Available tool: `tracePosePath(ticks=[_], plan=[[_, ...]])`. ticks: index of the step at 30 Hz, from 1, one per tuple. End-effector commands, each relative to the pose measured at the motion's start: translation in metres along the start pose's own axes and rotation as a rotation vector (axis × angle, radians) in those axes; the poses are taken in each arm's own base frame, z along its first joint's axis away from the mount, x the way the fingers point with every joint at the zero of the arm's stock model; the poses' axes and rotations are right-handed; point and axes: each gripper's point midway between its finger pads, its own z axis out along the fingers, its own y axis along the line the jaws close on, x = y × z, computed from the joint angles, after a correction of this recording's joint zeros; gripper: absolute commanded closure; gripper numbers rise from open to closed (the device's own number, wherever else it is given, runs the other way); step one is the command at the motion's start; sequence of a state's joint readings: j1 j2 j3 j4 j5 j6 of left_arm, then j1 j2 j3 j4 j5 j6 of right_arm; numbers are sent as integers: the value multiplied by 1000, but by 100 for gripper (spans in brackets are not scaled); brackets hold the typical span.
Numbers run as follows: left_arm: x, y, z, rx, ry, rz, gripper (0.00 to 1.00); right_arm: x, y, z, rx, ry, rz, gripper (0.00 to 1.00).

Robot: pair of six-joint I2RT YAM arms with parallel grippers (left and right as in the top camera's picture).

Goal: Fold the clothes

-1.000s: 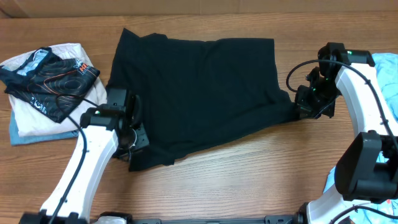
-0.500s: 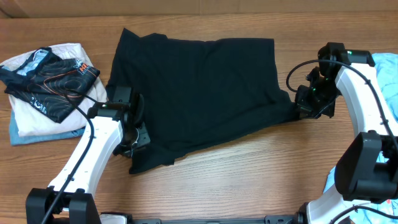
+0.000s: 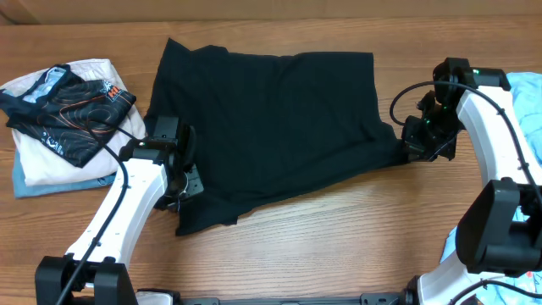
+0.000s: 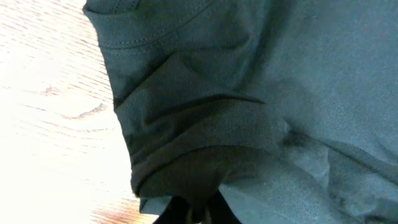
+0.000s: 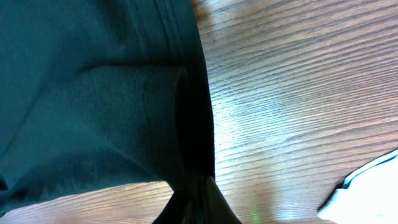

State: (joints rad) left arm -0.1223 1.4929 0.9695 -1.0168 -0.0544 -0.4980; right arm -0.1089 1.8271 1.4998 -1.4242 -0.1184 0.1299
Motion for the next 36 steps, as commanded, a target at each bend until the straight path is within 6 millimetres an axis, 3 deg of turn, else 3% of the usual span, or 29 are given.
tracePosePath(ticks=[1,9,12,17,21,26,30,36], plan=[[-8,0,-10,-5,-23,-7,96,-5,1,-15,1,-60,-10,95],[-11,0,-28,-7,-21,10,96,-5,1,-15,1,-61,-10,95],[-15,-1,-50,6,-46,50,96,-9,3,-15,-3,-79,-12,96],[-35,-6,-108,65,-181,108,96,-14,5,-29,-15,-130,-1,96],[-48,2,-156,106,-306,110,96,-12,10,-61,-36,-222,5,96],[-59,20,-213,181,-451,100,96,1,15,-118,-80,-400,1,96],[-64,28,-252,285,-541,109,96,21,17,-163,-114,-547,-22,96],[-58,24,-324,452,-717,170,96,62,10,-244,-127,-841,-41,96]])
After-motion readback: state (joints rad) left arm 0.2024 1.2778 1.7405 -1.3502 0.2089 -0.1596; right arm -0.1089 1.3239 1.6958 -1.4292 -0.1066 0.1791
